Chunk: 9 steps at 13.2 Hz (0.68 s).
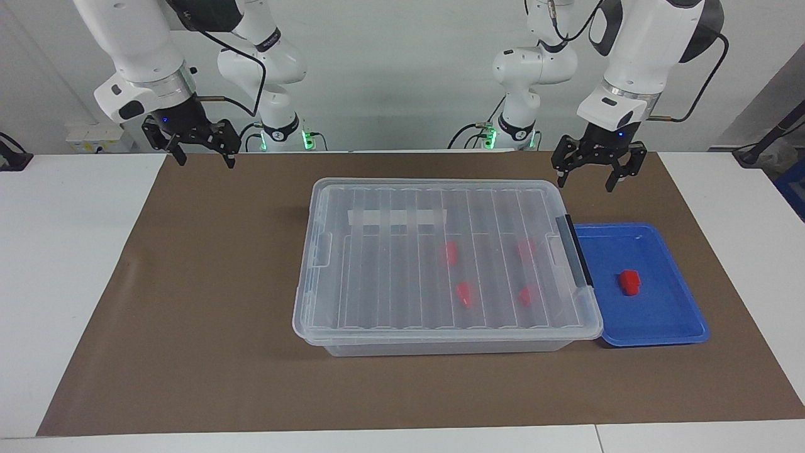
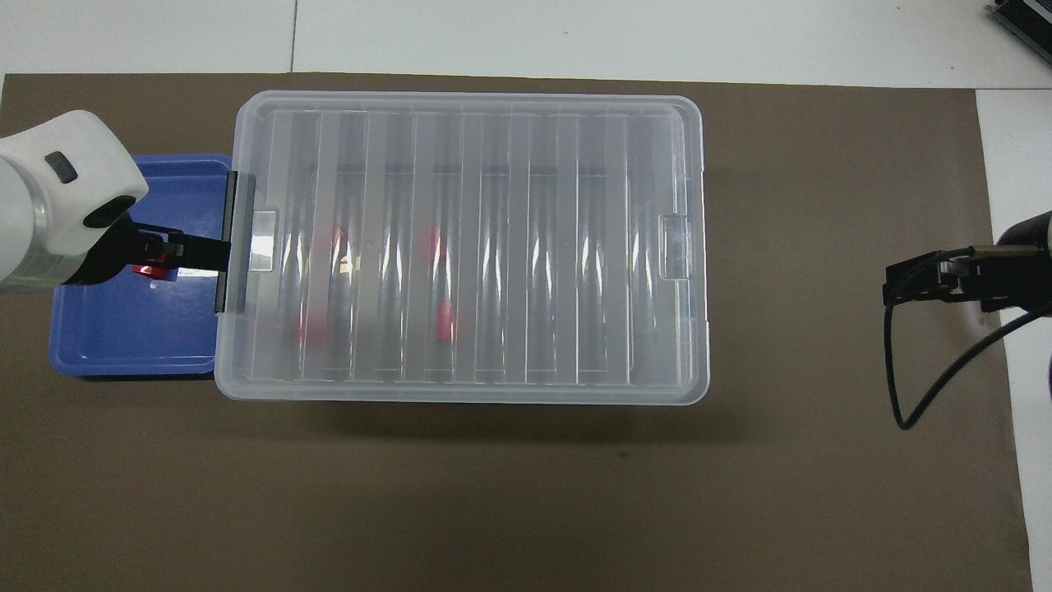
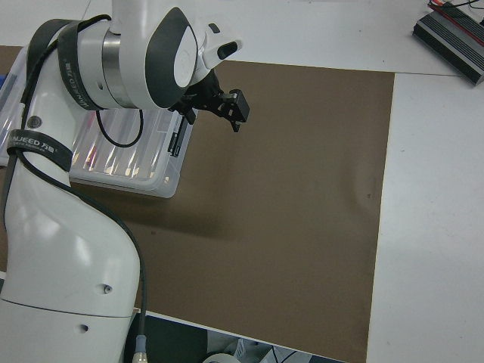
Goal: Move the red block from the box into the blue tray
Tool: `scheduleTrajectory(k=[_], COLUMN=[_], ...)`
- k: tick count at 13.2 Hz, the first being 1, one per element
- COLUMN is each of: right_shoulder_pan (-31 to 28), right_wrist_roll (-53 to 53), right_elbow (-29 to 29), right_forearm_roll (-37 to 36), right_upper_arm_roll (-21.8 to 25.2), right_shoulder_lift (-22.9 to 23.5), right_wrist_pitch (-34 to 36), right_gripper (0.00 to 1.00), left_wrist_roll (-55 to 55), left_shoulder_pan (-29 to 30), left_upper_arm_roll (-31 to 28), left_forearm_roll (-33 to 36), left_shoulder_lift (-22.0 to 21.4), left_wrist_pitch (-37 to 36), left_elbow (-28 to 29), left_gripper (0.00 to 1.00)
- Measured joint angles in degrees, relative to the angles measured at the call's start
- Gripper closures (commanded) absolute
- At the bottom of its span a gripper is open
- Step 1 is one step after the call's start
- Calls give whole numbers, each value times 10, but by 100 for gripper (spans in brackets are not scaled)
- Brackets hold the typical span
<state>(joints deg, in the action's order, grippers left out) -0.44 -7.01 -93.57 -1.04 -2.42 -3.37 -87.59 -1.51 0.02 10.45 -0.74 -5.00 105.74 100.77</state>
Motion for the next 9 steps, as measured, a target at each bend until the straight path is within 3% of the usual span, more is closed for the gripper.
scheduleTrajectory(k=[5,9], right_shoulder_pan=[0,0], right_wrist_roll=[0,0], right_elbow=[0,0], right_forearm_roll=[0,0], right_upper_arm_roll=[0,0], right_shoulder_lift=[0,0], right_wrist_pitch=[0,0], right_gripper=[0,0], left_wrist_roll=[-4,-4], left_shoulder_pan=[-25,-28], left_upper_arm_roll=[-55,-62], left_forearm_roll=[0,0], left_shoulder_lift=[0,0], left_wrist_pitch=[5,7], left_elbow=[0,0], left_gripper=[0,0])
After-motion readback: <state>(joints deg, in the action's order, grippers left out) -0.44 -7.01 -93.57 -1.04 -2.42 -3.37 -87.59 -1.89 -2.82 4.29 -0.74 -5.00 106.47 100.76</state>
